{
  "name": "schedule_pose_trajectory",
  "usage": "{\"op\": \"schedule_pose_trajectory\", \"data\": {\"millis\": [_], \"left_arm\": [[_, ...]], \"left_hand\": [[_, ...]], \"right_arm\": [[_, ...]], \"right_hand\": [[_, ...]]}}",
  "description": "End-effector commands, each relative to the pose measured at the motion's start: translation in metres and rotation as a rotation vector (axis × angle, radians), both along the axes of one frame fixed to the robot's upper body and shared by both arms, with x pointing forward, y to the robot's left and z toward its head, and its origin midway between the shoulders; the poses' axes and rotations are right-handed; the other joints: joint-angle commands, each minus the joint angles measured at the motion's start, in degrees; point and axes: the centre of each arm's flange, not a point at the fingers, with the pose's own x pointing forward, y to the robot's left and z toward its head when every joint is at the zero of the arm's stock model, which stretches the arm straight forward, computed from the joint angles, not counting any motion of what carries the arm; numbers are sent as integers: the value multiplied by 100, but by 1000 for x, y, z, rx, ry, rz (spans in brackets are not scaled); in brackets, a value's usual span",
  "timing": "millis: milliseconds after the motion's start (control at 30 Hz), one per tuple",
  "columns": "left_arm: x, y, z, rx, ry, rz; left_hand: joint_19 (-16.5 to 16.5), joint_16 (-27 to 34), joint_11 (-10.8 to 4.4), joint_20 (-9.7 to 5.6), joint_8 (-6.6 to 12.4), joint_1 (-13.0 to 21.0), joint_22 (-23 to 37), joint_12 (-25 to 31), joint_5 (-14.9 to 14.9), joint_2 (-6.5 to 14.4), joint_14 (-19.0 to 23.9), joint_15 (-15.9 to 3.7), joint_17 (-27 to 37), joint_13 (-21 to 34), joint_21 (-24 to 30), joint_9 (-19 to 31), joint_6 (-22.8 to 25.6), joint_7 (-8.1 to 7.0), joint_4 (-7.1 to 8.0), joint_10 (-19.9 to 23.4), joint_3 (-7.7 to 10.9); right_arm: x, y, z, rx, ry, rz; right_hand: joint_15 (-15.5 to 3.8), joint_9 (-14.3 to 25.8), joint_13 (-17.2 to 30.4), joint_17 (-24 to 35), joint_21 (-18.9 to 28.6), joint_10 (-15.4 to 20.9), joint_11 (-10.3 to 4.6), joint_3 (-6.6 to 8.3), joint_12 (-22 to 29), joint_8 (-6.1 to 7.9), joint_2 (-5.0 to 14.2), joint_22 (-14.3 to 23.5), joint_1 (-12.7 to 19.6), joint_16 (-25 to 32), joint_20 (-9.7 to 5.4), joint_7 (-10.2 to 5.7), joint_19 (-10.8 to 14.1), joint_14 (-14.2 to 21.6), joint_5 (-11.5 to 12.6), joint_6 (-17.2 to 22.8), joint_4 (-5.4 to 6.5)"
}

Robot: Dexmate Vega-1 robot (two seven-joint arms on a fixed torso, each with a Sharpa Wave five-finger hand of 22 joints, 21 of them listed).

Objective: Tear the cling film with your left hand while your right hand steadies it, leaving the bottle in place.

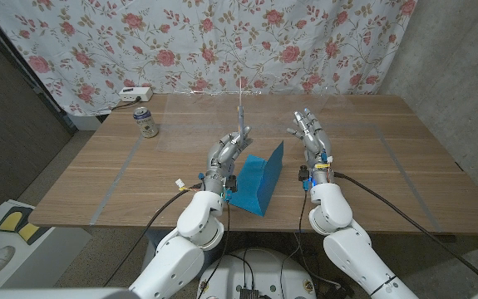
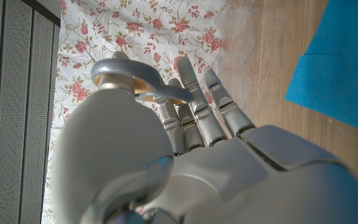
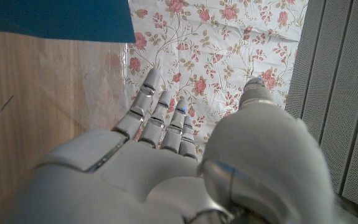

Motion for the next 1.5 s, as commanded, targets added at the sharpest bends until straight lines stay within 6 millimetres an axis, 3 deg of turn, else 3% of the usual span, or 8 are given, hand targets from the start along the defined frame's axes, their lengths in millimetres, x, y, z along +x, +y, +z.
{"op": "schedule_pose_trajectory", "data": {"millis": [33, 200, 333, 633, 800, 1067, 1300, 1500], "left_arm": [[-6, 24, 6, 33, 35, 30], [-9, 32, 6, 33, 61, 48], [-11, 33, 3, 25, 86, 49], [-17, 40, -7, 21, 143, 45], [-20, 43, -12, 20, 158, 48], [-18, 44, -18, 6, 173, 45], [-18, 46, -21, 0, 176, 66], [-18, 48, -20, 29, 170, 88]], "left_hand": [[45, -46, -696, -14, 59, 144, 21, 828, 12, 234, 318, -272, 6, 411, 52, 1877, -4, 16, 34, 950, 76], [54, -16, -676, -18, 90, 163, 27, 797, 3, 233, 318, -270, 66, 425, 86, 1917, -73, 16, 15, 893, 82], [387, -154, -677, -57, 141, 142, 48, 745, 0, 211, 661, -345, -98, 275, 289, 1841, 26, 24, 4, 1074, 141], [618, -462, -705, -166, 190, 83, 72, 643, -16, 182, 953, -363, -273, -26, 514, 1790, -25, 59, 12, 1405, 236], [649, -683, -692, -223, 258, -15, 79, 448, -46, 173, 1186, -362, -399, -411, 634, 1819, -90, 107, 36, 1584, 294], [749, -766, -676, -242, 386, -113, 92, 401, -92, 144, 1523, -370, -425, -539, 791, 1941, -136, -12, 46, 1711, 321], [718, -771, -659, -228, 377, -267, 105, 410, -163, 133, 1545, -345, -318, -507, 861, 1818, -41, 29, 104, 1686, 267], [639, -869, -552, -181, 266, -443, 114, 368, -251, 118, 1432, -292, -262, -515, 907, 1577, -26, 61, 167, 1594, 215]], "right_arm": [[-4, -26, -5, 1, 20, -70], [-4, -37, -9, 4, 26, -88], [-4, -43, -9, -11, 20, -89], [-5, -54, -12, 3, 22, -106], [-4, -55, -14, 12, 31, -108], [-1, -53, -11, 5, 32, -105], [0, -49, -9, -3, 34, -102], [1, -47, -9, -1, 42, -101]], "right_hand": [[-121, 17, -1, -21, -46, 5, 2, -18, 38, 41, 17, -3, -39, 68, -13, -13, 59, 129, 34, 6, -34], [-293, 15, -3, -54, -133, 143, 11, -25, 106, 45, 86, -4, -93, 203, -121, -2, 163, 414, 33, 8, -35], [-297, 14, -2, -67, -172, 190, 36, -39, 128, 52, 80, -4, -111, 189, -143, 15, 179, 364, 28, 26, -44], [-356, 12, -2, -79, -229, 127, 4, -51, 106, 45, 103, -4, -145, 212, -208, 13, 211, 388, 25, 9, -47], [-373, 12, -2, -84, -249, 117, -11, -52, 103, 43, 105, -4, -144, 208, -207, 11, 211, 372, 25, 5, -56], [-348, 11, -2, -94, -284, 111, -11, -58, 103, 42, 111, -3, -155, 205, -199, 4, 213, 350, 24, 0, -63], [-330, 11, -3, -105, -320, 97, -11, -61, 99, 42, 117, -3, -155, 204, -191, 2, 211, 335, 24, -3, -75], [-322, 10, -3, -114, -349, 102, -6, -67, 102, 44, 118, -3, -163, 204, -179, 5, 212, 327, 23, -2, -83]]}}
